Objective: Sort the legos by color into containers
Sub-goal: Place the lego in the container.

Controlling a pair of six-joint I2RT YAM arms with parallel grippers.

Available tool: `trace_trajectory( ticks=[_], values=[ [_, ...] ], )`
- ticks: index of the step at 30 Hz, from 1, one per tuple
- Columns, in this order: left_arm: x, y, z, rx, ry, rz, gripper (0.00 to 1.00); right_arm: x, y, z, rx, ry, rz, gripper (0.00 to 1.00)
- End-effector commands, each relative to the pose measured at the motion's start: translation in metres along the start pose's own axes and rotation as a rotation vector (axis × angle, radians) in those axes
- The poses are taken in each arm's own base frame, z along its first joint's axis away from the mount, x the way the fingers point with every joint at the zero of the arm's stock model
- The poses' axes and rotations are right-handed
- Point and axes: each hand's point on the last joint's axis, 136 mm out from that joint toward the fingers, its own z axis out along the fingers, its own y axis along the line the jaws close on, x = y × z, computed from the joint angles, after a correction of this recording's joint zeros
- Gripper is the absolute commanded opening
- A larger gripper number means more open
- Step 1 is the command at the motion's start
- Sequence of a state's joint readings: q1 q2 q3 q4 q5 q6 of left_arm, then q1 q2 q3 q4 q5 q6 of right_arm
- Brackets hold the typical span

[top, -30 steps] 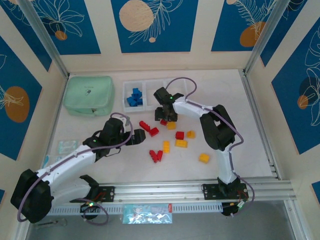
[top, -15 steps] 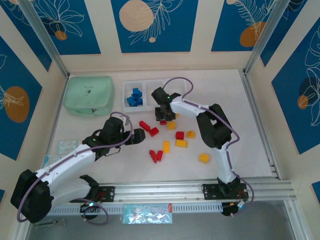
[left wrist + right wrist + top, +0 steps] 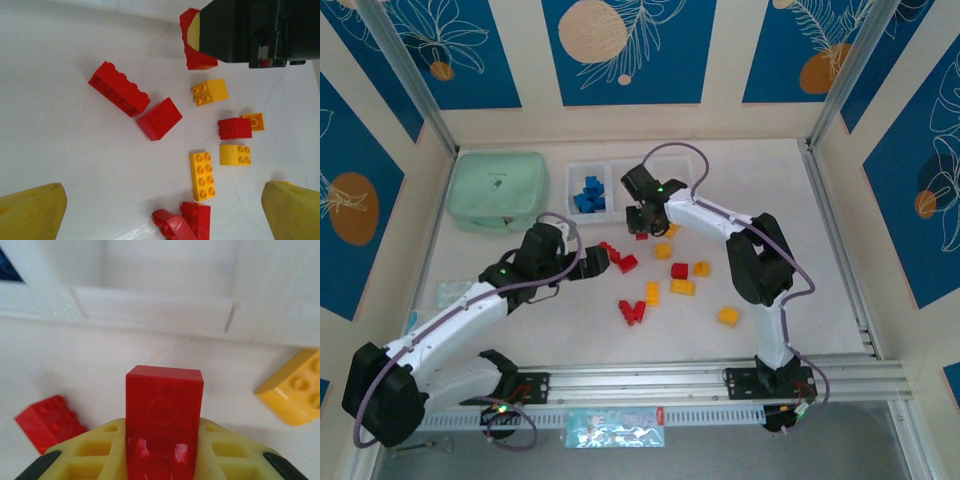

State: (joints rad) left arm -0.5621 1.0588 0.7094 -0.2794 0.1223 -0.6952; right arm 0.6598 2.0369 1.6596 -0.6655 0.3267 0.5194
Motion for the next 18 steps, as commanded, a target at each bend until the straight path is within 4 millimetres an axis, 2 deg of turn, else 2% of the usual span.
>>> trace_trajectory(
  ticks=[1, 9, 12, 14, 18],
  values=[
    [-0.010, -0.006, -0.003, 0.011, 0.004, 0.024, 0.99, -0.030, 0.003, -0.012, -0.001, -0.075, -0.040, 0.29],
    [-0.024, -0.004, 0.002, -0.021, -0.003, 0.032, 0.99, -0.078, 0.003, 0.020, 0.021, -0.091, -0.057, 0.29],
    [-0.027, -0.002, 0.003, -0.031, -0.009, 0.016, 0.99, -0.089, -0.007, 0.033, 0.049, -0.082, -0.032, 0.29],
    [-0.028, -0.004, 0.003, -0.024, -0.012, 0.014, 0.99, -0.095, -0.010, 0.036, 0.043, -0.079, -0.015, 0.35],
    [-0.030, -0.004, 0.002, -0.027, -0.019, 0.010, 0.99, -0.100, 0.001, 0.028, -0.014, -0.087, -0.026, 0.50]
  ],
)
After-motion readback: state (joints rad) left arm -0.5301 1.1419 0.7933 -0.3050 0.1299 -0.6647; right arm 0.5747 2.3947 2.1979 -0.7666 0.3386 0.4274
